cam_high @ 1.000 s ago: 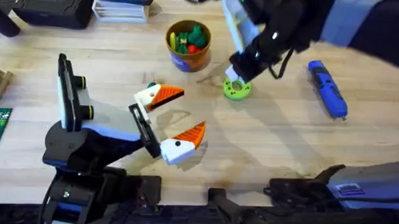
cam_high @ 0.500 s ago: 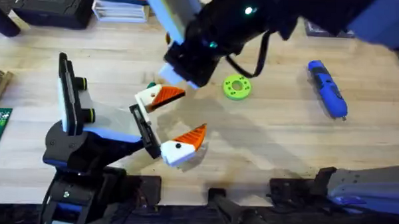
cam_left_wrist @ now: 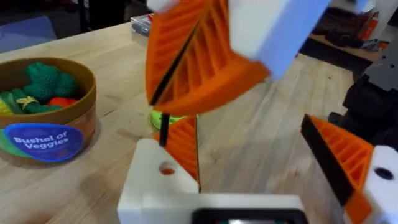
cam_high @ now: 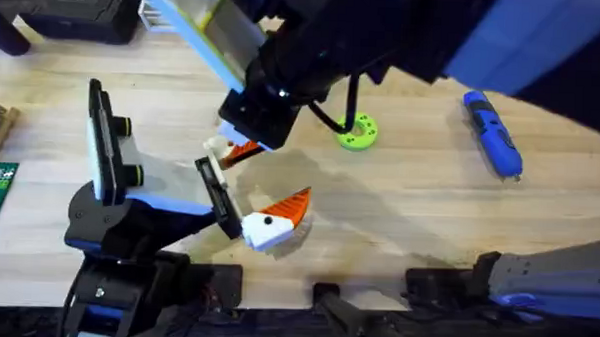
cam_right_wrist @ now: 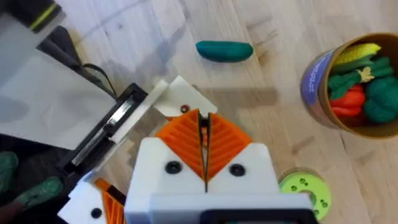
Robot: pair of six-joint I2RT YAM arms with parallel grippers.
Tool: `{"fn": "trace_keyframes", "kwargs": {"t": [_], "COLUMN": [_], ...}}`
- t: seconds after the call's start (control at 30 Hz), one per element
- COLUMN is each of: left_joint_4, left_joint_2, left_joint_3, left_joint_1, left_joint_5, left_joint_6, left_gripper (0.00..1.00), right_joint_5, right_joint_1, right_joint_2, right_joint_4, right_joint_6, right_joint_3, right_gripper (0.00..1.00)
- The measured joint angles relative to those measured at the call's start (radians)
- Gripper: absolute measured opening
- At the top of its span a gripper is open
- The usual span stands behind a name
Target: Pick up the gripper from the table and insert it into the empty holder that is missing its gripper. Then pick up a screw, insert it into the mounting hole, and use the screwdriver to tighten it. Finally, clean up the table by picking up the vegetable and placing it into the bucket.
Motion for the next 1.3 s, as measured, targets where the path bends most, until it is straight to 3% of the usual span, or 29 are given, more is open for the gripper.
{"fn": "trace_keyframes", "kwargs": {"t": [1.3], "left_joint_4": [0.000], "left_joint_2": [0.000], "left_joint_3": [0.000], "left_joint_1": [0.000], "left_joint_5": [0.000], "left_joint_6": [0.000], "left_gripper": [0.986], "right_joint_5": [-0.015], "right_joint_1": [0.030], "right_joint_2": [0.039], "right_joint_4": [0.000], "right_joint_6": [0.000], "right_joint_3": [0.000], "right_gripper": [0.006]}}
